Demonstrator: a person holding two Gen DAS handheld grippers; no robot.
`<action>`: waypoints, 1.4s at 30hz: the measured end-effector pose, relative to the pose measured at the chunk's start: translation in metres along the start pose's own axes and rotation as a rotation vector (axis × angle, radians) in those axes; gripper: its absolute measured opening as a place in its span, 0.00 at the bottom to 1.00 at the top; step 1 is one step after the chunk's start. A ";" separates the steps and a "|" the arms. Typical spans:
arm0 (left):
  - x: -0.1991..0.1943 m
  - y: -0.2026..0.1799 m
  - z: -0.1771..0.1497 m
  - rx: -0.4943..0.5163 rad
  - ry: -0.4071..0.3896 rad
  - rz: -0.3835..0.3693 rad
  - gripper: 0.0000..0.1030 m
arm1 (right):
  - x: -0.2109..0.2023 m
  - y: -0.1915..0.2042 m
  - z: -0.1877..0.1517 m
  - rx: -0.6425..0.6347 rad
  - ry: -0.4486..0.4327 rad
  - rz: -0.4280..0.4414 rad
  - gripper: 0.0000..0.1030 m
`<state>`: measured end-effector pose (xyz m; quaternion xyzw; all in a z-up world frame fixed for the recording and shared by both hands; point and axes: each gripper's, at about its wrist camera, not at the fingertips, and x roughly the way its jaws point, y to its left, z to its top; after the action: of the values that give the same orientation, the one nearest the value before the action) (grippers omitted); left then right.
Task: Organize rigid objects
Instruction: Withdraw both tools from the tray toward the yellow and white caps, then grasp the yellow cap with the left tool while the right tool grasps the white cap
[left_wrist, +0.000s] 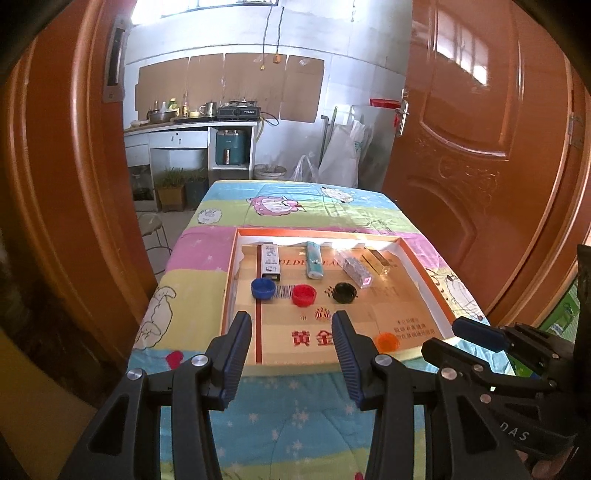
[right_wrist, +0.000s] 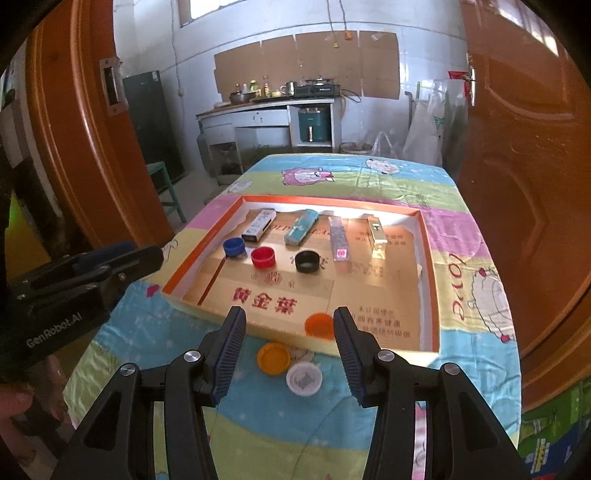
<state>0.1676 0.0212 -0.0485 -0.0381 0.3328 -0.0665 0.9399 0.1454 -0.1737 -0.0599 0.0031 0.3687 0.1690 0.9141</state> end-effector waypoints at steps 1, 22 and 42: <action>-0.003 0.000 -0.002 0.001 -0.001 0.000 0.44 | -0.002 0.000 -0.003 -0.001 0.001 -0.003 0.49; 0.007 -0.005 -0.046 0.016 0.101 -0.058 0.44 | 0.055 -0.006 -0.057 -0.020 0.147 -0.069 0.49; 0.066 -0.062 -0.057 0.157 0.223 -0.198 0.44 | 0.028 -0.031 -0.066 0.038 0.106 -0.097 0.30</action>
<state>0.1758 -0.0511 -0.1265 0.0105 0.4235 -0.1882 0.8860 0.1291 -0.2023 -0.1309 -0.0062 0.4193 0.1173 0.9002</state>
